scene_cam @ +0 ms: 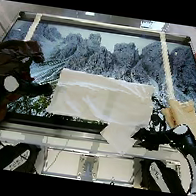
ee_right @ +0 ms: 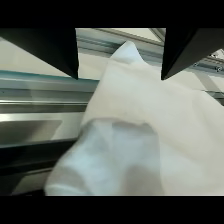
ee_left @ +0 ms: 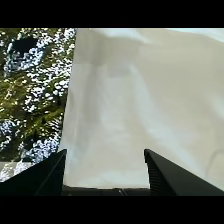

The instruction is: Fold the shirts.

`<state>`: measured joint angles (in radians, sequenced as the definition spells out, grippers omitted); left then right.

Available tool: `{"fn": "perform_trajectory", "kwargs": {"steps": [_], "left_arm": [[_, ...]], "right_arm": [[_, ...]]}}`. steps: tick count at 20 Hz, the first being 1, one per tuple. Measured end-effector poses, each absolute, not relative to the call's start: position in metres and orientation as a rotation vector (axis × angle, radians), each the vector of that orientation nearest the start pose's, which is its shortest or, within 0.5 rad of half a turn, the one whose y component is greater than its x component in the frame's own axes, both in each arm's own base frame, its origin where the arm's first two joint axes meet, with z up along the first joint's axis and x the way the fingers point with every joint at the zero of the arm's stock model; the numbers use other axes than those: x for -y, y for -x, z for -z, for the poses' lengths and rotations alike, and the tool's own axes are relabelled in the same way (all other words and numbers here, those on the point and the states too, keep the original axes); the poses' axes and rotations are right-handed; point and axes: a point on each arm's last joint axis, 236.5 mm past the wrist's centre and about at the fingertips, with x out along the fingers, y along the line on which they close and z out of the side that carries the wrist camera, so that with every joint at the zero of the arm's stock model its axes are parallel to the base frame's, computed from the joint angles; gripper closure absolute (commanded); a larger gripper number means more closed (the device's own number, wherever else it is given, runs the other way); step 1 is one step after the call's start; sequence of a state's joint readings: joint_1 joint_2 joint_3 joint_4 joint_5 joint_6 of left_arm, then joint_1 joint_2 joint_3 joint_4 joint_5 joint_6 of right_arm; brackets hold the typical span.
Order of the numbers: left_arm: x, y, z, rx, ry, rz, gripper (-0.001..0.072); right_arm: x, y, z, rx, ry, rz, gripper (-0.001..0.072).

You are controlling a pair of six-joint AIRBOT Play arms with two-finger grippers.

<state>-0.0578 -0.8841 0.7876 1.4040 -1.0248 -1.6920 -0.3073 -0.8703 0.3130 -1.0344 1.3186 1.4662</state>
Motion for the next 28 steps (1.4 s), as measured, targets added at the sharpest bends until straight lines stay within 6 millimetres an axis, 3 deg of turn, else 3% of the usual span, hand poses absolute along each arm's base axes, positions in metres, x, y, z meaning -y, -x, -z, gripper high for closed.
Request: {"fn": "perform_trajectory", "kwargs": {"steps": [6, 9, 17, 18, 19, 20, 23, 28], "left_arm": [[0.052, -0.310, -0.020, -1.130, 0.224, 0.070, 0.0138], [0.052, -0.310, -0.020, -1.130, 0.222, 0.071, 0.0138], [0.052, -0.309, -0.020, -1.130, 0.214, 0.075, 0.0138], [0.052, -0.309, -0.020, -1.130, 0.211, 0.077, 0.0138], [0.052, -0.309, -0.020, -1.130, 0.206, 0.080, 0.0138], [0.052, -0.309, -0.020, -1.130, 0.203, 0.082, 0.0138], [0.052, -0.310, -0.020, -1.129, 0.199, 0.085, 0.0138], [0.052, -0.310, -0.020, -1.125, 0.197, 0.086, 0.0138]], "right_arm": [[-0.093, -0.135, 0.100, -1.726, -0.730, -0.108, 0.0168], [-0.097, -0.135, 0.100, -1.729, -0.735, -0.099, 0.0326], [-0.105, -0.141, 0.099, -1.713, -0.778, -0.099, 0.0314], [-0.104, -0.140, 0.099, -1.719, -0.772, -0.099, 0.0293], [-0.103, -0.137, 0.099, -1.730, -0.766, -0.098, 0.0212], [-0.104, -0.134, 0.099, -1.745, -0.765, -0.103, 0.0178], [-0.105, -0.126, 0.097, -1.783, -0.759, -0.110, 0.0180], [-0.103, -0.139, 0.102, -1.724, -0.791, -0.066, 0.0183]]}}
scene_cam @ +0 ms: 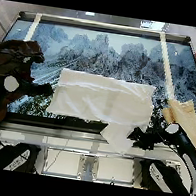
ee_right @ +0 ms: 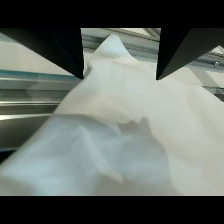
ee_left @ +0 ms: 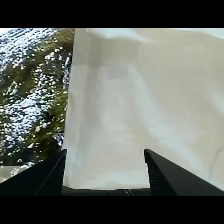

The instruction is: Fold the shirts.

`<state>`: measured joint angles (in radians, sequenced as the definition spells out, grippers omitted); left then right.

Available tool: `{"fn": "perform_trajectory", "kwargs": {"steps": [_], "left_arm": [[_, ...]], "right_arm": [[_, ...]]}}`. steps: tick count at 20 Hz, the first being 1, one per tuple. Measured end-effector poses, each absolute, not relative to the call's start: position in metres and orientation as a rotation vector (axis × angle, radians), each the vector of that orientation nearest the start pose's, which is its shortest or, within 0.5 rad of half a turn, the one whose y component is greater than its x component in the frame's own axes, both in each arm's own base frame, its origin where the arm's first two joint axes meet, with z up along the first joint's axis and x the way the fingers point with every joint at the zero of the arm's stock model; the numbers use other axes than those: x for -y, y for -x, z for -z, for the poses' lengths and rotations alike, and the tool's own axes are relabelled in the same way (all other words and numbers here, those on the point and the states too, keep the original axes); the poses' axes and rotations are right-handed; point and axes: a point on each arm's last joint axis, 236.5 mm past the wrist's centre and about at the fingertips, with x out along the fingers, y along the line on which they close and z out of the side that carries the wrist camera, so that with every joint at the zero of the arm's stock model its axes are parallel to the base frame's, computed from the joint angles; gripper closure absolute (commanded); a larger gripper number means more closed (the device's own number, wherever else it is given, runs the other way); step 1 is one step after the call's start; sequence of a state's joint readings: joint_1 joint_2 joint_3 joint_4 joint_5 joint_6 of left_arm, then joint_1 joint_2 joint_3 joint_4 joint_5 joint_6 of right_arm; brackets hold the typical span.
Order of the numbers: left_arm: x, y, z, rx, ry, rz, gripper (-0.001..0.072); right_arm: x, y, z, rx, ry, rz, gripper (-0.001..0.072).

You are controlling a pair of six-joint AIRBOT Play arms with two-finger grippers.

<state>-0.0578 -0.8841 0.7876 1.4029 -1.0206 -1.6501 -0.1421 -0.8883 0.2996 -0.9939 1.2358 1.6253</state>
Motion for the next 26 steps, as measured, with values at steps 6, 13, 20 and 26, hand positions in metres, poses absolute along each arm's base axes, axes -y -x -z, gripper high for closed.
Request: {"fn": "perform_trajectory", "kwargs": {"steps": [6, 13, 20, 26], "left_arm": [[0.052, -0.311, -0.021, -1.123, 0.197, 0.086, 0.0138], [0.049, -0.311, -0.018, -1.123, 0.219, 0.060, 0.0139], [0.052, -0.269, 0.055, -1.258, 0.626, -0.225, 0.0139], [0.073, -0.247, 0.090, -1.299, 0.901, -0.326, 0.0139]], "right_arm": [[-0.112, -0.134, 0.112, -1.719, -0.877, -0.041, 0.0448], [-0.122, -0.155, 0.106, -1.620, -0.901, -0.127, 0.0676], [-0.127, -0.182, 0.081, -1.543, -0.879, -0.219, 0.0676], [-0.129, -0.185, 0.074, -1.531, -0.857, -0.266, 0.0676]]}}
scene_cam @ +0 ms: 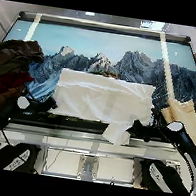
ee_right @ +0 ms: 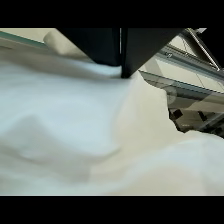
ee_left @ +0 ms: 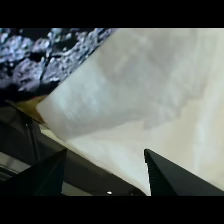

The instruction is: Fold the shirts.

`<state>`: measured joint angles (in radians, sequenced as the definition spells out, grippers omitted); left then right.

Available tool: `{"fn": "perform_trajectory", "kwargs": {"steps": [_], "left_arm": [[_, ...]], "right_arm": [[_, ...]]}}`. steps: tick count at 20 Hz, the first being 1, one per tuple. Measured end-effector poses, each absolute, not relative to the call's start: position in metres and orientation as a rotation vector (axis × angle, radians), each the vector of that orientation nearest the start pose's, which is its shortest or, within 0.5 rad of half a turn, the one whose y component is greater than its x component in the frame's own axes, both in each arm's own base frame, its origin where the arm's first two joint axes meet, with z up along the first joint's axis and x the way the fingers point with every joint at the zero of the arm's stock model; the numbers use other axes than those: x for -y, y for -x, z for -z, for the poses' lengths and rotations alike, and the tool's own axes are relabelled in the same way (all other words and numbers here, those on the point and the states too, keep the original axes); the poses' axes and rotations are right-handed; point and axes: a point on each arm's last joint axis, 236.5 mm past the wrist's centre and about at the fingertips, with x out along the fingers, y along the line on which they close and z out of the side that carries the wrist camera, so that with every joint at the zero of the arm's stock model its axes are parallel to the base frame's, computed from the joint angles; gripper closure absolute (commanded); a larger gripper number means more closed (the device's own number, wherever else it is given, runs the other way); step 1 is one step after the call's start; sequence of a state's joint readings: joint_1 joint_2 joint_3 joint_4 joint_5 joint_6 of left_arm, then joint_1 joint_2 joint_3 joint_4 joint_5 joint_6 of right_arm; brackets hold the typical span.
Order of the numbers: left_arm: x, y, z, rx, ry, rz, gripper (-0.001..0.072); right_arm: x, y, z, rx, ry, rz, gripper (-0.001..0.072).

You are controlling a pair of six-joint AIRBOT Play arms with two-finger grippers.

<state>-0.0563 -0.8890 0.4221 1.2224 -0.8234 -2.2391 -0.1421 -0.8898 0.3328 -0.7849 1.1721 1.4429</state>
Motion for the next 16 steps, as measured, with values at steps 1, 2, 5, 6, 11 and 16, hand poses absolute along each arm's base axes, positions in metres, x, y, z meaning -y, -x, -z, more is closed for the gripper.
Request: {"fn": "perform_trajectory", "kwargs": {"steps": [1, 2, 5, 6, 11, 16], "left_arm": [[0.074, -0.246, 0.093, -1.297, 0.921, -0.334, 0.0140], [0.075, -0.246, 0.095, -1.296, 0.934, -0.341, 0.0140], [0.075, -0.248, 0.102, -1.289, 0.971, -0.364, 0.0320], [0.075, -0.250, 0.104, -1.285, 0.977, -0.368, 0.0453], [0.074, -0.258, 0.104, -1.257, 0.993, -0.371, 0.0701], [0.069, -0.271, 0.068, -1.235, 0.788, -0.233, 0.0701]], "right_arm": [[-0.130, -0.185, 0.074, -1.530, -0.855, -0.270, 0.0676], [-0.130, -0.185, 0.073, -1.530, -0.853, -0.273, 0.0676], [-0.130, -0.185, 0.073, -1.529, -0.850, -0.282, 0.0676], [-0.131, -0.185, 0.072, -1.528, -0.852, -0.283, 0.0676], [-0.133, -0.188, 0.067, -1.505, -0.864, -0.296, 0.0677], [-0.131, -0.192, 0.036, -1.448, -0.806, -0.334, 0.0677]]}}
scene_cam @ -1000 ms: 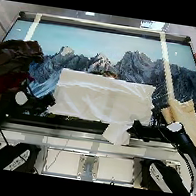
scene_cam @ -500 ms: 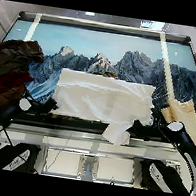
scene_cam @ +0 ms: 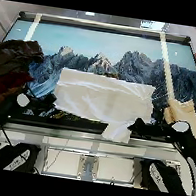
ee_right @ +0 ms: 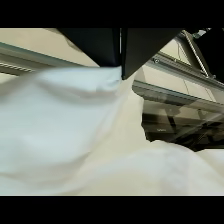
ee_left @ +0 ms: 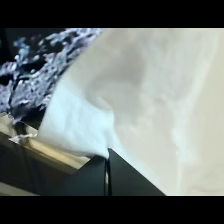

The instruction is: Fold the shirts.

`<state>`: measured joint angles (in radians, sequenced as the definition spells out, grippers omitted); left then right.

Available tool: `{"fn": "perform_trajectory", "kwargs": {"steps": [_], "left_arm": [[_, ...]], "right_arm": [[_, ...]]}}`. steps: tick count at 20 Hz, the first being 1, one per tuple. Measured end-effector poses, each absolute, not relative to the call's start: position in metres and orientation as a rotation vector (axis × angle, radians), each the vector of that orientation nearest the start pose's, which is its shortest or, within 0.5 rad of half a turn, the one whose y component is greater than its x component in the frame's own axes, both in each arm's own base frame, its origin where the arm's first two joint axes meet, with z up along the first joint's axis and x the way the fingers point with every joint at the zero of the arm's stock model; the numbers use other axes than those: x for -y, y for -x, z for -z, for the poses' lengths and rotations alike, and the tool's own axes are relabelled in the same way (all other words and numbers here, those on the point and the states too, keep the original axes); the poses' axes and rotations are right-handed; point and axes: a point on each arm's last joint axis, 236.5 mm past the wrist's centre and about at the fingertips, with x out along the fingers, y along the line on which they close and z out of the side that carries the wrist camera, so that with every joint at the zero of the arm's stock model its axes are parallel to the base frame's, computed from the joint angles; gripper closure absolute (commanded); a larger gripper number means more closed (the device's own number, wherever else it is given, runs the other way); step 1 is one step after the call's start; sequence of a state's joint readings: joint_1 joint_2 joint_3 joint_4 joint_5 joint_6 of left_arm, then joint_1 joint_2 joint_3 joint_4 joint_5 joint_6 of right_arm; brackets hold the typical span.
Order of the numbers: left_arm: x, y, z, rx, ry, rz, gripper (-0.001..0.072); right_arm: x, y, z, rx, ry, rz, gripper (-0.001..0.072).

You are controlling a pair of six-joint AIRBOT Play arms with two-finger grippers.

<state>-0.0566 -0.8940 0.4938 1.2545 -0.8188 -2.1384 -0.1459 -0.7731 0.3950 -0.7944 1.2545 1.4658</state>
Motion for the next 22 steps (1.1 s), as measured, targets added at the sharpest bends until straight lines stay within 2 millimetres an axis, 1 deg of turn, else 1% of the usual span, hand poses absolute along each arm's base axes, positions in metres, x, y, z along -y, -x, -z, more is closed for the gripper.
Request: {"fn": "perform_trajectory", "kwargs": {"steps": [3, 4, 5, 7, 9, 11, 12, 14, 15, 17, 20, 22], "left_arm": [[0.052, -0.261, 0.042, -1.261, 0.572, -0.185, 0.0701], [0.046, -0.258, 0.030, -1.258, 0.505, -0.170, 0.0702], [0.042, -0.259, 0.018, -1.244, 0.462, -0.153, 0.0702], [0.042, -0.269, -0.009, -1.192, 0.402, -0.097, 0.0704], [0.048, -0.284, -0.034, -1.128, 0.365, -0.030, 0.0704], [0.053, -0.299, -0.048, -1.097, 0.333, 0.021, 0.0704], [0.055, -0.307, -0.052, -1.091, 0.317, 0.041, 0.0704], [0.057, -0.327, -0.051, -1.091, 0.285, 0.064, 0.0705], [0.057, -0.339, -0.049, -1.090, 0.273, 0.068, 0.0704], [0.056, -0.363, -0.038, -1.117, 0.235, 0.069, 0.0704], [0.054, -0.405, -0.017, -1.146, 0.194, 0.067, 0.0704], [0.053, -0.435, -0.007, -1.145, 0.175, 0.066, 0.0704]], "right_arm": [[-0.119, -0.189, 0.011, -1.424, -0.717, -0.312, 0.0678], [-0.114, -0.188, 0.003, -1.412, -0.688, -0.298, 0.0678], [-0.111, -0.188, -0.006, -1.398, -0.666, -0.286, 0.0678], [-0.103, -0.195, -0.023, -1.352, -0.634, -0.262, 0.0679], [-0.097, -0.207, -0.037, -1.296, -0.618, -0.241, 0.0679], [-0.093, -0.228, -0.048, -1.233, -0.619, -0.231, 0.0679], [-0.093, -0.240, -0.053, -1.204, -0.621, -0.239, 0.0679], [-0.092, -0.267, -0.060, -1.164, -0.627, -0.255, 0.0679], [-0.091, -0.282, -0.063, -1.146, -0.629, -0.259, 0.0679], [-0.086, -0.313, -0.063, -1.123, -0.624, -0.260, 0.0679], [-0.076, -0.358, -0.053, -1.101, -0.620, -0.239, 0.0680], [-0.065, -0.385, -0.039, -1.101, -0.609, -0.207, 0.0680]]}}
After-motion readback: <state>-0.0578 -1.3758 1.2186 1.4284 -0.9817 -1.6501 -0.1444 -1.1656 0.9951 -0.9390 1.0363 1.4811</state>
